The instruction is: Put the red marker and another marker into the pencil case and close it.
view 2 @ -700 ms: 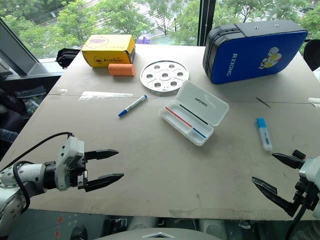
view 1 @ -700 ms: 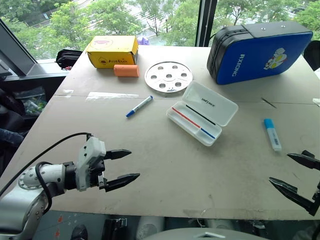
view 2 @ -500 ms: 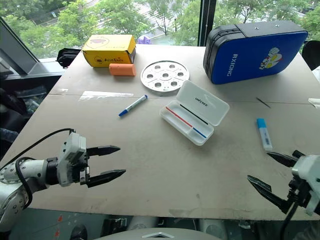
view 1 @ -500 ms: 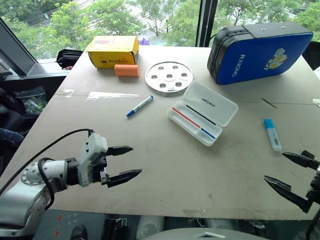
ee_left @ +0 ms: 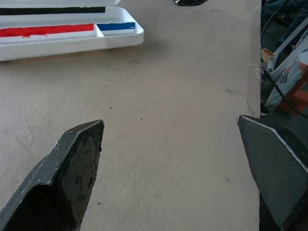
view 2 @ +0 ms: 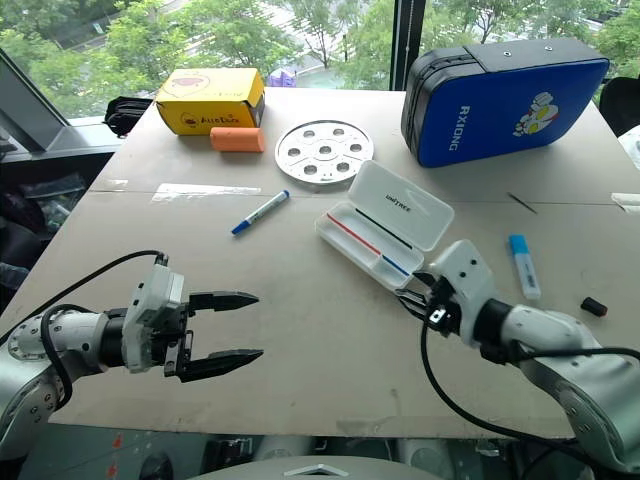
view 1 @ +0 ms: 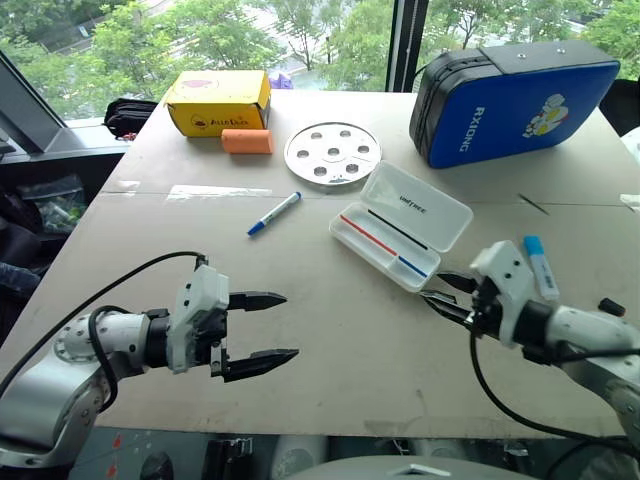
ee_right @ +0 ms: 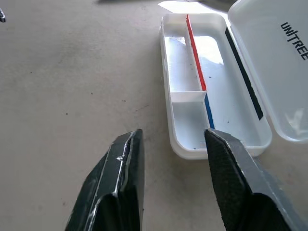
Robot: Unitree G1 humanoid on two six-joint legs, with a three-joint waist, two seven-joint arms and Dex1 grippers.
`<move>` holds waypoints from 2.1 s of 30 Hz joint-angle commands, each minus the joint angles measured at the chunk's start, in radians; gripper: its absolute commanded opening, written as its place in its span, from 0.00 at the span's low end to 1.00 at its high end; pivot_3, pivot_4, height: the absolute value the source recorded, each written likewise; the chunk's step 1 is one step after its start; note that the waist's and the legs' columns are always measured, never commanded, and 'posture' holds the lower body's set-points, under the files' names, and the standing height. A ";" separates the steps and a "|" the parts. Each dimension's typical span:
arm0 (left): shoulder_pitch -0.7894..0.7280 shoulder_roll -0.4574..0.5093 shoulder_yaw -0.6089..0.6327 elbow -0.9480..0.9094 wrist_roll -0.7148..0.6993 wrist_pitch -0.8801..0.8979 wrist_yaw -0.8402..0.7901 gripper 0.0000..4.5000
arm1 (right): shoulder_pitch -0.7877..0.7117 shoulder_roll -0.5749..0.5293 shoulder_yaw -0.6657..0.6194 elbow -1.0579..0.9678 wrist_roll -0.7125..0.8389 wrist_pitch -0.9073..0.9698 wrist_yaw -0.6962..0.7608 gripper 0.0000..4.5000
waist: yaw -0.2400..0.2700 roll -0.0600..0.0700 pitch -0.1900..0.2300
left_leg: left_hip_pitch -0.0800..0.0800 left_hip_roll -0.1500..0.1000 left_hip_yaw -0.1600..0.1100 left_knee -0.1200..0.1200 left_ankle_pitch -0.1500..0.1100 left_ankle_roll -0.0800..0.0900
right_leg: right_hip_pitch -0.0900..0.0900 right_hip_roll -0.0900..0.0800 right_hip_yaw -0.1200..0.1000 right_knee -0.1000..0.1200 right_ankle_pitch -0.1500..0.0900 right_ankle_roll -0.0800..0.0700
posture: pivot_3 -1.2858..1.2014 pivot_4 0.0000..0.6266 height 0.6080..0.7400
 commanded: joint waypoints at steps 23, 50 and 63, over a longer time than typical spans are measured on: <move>0.128 -0.013 0.121 -0.205 -0.059 0.041 0.146 1.00 | -0.328 -0.095 0.456 0.374 -0.321 -0.189 0.187 0.01 | -0.009 0.001 0.001 | 0.000 0.000 -0.001 0.000 0.000 0.000 | 0.000 0.000 -0.001 0.000 0.001 0.002 | 0.52 0.24 1.00; 0.192 -0.041 0.160 -0.242 -0.050 0.021 0.209 1.00 | -0.417 -0.269 0.370 1.021 -0.544 -1.248 1.018 0.01 | -0.009 0.002 0.003 | 0.001 0.001 0.001 0.000 0.000 0.000 | 0.000 0.000 0.000 0.000 0.001 0.000 | 0.52 0.24 1.00; 0.007 -0.060 0.120 -0.215 -0.145 0.145 0.384 1.00 | -0.357 -0.283 0.190 0.928 -0.357 -1.222 1.088 0.66 | -0.006 0.005 0.006 | 0.001 0.001 0.000 0.000 0.000 0.000 | 0.000 -0.001 -0.001 0.000 0.002 0.002 | 0.52 0.24 1.00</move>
